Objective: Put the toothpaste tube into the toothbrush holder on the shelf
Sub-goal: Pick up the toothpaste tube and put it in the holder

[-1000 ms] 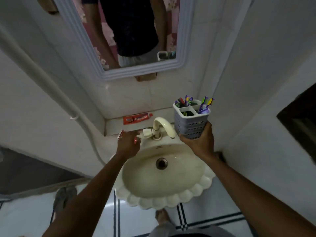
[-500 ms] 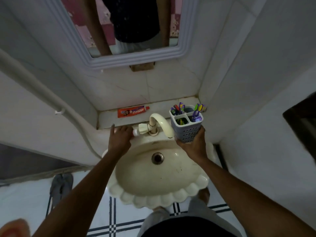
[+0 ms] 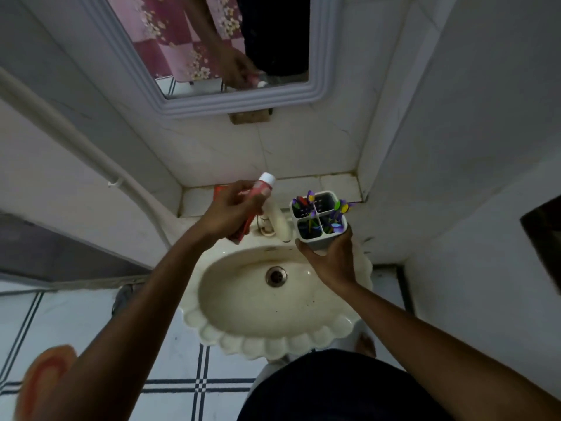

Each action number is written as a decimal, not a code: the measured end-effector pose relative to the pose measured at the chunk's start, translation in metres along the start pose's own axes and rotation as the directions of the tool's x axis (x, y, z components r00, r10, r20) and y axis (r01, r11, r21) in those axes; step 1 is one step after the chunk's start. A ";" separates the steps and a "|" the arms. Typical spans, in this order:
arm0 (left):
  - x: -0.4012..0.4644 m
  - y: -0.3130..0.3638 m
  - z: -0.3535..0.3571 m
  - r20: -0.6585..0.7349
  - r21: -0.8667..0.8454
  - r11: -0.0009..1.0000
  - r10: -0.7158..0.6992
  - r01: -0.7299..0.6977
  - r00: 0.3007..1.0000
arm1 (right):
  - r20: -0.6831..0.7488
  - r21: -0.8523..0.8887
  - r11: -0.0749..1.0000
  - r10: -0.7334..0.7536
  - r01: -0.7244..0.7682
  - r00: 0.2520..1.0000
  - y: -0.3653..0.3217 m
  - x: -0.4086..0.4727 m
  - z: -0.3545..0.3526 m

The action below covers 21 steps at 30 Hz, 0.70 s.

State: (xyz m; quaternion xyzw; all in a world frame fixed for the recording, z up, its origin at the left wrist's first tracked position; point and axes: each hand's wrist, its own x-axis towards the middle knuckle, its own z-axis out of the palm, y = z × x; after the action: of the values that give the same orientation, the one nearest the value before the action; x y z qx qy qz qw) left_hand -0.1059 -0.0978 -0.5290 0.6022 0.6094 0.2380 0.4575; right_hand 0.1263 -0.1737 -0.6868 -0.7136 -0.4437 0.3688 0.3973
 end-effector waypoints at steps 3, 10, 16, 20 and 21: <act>0.012 0.026 0.018 0.086 0.121 0.988 0.081 -0.091 0.993 | 0.070 0.049 0.999 0.003 -0.006 0.998 -0.001 -0.001 -0.008; 0.037 0.063 0.050 0.093 0.608 0.747 0.269 -0.269 0.959 | 0.131 0.035 0.999 -0.008 0.003 0.991 -0.005 0.011 -0.020; 0.045 0.073 0.073 0.140 0.775 0.543 0.352 -0.323 0.926 | 0.167 -0.013 1.000 -0.002 0.004 0.986 -0.010 0.019 -0.020; 0.048 0.068 0.077 0.090 0.707 0.602 0.443 -0.371 0.892 | 0.156 -0.016 1.000 -0.017 0.019 0.988 -0.009 0.021 -0.019; 0.048 0.066 0.076 0.057 0.686 0.618 0.480 -0.384 0.875 | 0.150 -0.010 1.000 -0.020 0.022 0.988 -0.009 0.021 -0.019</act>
State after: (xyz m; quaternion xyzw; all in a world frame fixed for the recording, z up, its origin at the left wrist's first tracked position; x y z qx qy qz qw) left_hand -0.0010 -0.0613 -0.5224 0.8380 0.5188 0.1415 0.0931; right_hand 0.1465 -0.1565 -0.6750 -0.6815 -0.4819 0.4147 0.3624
